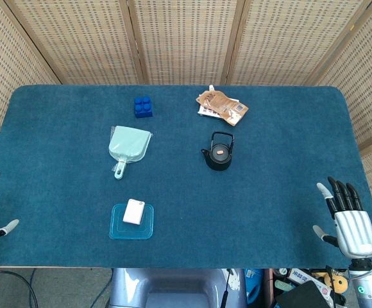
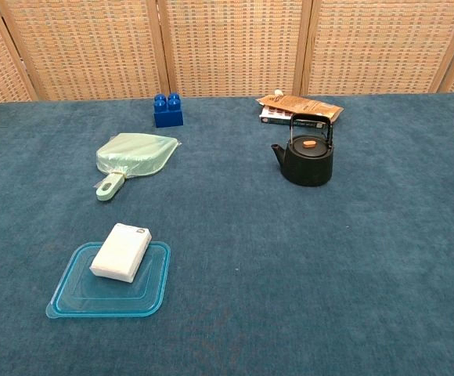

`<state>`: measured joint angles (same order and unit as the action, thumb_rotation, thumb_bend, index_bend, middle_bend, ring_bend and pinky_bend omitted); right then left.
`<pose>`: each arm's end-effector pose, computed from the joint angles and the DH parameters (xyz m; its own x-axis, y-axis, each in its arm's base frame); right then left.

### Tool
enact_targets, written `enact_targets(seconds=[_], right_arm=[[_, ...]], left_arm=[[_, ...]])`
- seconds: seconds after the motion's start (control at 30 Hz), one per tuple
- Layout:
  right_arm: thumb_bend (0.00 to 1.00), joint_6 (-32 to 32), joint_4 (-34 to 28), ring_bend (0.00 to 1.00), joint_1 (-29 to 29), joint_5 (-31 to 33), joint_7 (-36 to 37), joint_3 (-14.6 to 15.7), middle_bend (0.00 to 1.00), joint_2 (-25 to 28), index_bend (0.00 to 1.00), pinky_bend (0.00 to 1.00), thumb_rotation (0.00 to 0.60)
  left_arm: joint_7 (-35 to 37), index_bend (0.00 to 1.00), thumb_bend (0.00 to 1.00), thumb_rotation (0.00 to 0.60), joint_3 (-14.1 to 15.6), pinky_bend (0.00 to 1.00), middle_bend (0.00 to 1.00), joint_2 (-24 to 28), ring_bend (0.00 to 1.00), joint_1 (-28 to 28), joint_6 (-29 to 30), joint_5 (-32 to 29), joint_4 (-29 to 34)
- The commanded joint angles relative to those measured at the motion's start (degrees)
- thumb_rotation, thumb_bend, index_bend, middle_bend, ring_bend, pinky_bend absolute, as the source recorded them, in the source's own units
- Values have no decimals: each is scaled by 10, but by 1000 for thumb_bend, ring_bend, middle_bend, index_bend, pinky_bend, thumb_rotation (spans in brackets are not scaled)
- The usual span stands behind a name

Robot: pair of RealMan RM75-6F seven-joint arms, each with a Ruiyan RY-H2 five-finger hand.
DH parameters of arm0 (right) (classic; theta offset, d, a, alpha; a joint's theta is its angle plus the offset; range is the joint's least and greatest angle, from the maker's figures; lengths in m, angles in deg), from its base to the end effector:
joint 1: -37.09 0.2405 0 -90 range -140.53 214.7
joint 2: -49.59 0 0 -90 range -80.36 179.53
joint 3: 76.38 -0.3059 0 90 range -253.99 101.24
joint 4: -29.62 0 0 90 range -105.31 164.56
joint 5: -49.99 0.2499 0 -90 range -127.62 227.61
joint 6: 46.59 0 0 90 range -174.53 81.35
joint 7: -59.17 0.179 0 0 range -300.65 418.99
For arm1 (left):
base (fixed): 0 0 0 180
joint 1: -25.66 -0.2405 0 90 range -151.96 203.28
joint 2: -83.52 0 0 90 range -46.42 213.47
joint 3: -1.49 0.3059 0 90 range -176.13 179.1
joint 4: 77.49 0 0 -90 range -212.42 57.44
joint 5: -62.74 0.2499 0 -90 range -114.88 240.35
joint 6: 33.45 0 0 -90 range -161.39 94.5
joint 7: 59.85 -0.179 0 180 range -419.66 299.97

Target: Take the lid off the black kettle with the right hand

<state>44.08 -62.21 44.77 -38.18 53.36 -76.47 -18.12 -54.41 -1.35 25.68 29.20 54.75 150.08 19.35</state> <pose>-0.3476 -0.2278 0.1266 0.4376 0.0691 0.8965 -0.8926 -0.0870 0.4424 -0.3584 0.2137 0.1837 0.3367 -0.0424 0.9407 0.9410 -0.0196 -0.3377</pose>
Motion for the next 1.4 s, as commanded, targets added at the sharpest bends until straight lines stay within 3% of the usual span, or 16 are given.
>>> enact_targets(seconds=[0.03,0.37,0.53,0.7,0.9,1.13,1.3,1.4], right_arm=[[0,-1,1,0,-1,-1,0,-2,0,-1,0,0,600],[0,-28,25,0,37,-29,24,-32,0,-31,39,0,600],[38,-134,-9,0,138,-8,39,-101,0,-27,191,0,600],[218,-272,-66,0,237,112,-28,-174,0,-31,323,0,600],[330,-346,-46,0,323,251,-119,-221,0,-77,429,0,600],[384,-379,43,0,411,393,-207,-239,0,-158,456,0,600],[388,-398,154,0,474,495,-266,-230,0,-236,456,0,600],[396,-405,189,0,492,519,-274,-225,0,-260,456,0,600]], left_arm=[[-1,0,108,600,1,0,0,3,0,-1,-1,0,3],[4,0,108,600,-3,0,0,3,0,0,2,-3,4],[1,0,107,600,-10,0,0,1,0,5,-6,-17,1],[-8,0,107,600,-15,0,0,-3,0,7,-10,-29,0],[-12,0,107,600,-18,0,0,-5,0,11,-22,-42,-5],[-14,0,107,600,-23,0,0,-8,0,14,-32,-59,-9],[-8,0,108,600,-29,0,0,-13,0,20,-46,-75,-22],[-8,0,107,600,-30,0,0,-17,0,24,-54,-78,-27]])
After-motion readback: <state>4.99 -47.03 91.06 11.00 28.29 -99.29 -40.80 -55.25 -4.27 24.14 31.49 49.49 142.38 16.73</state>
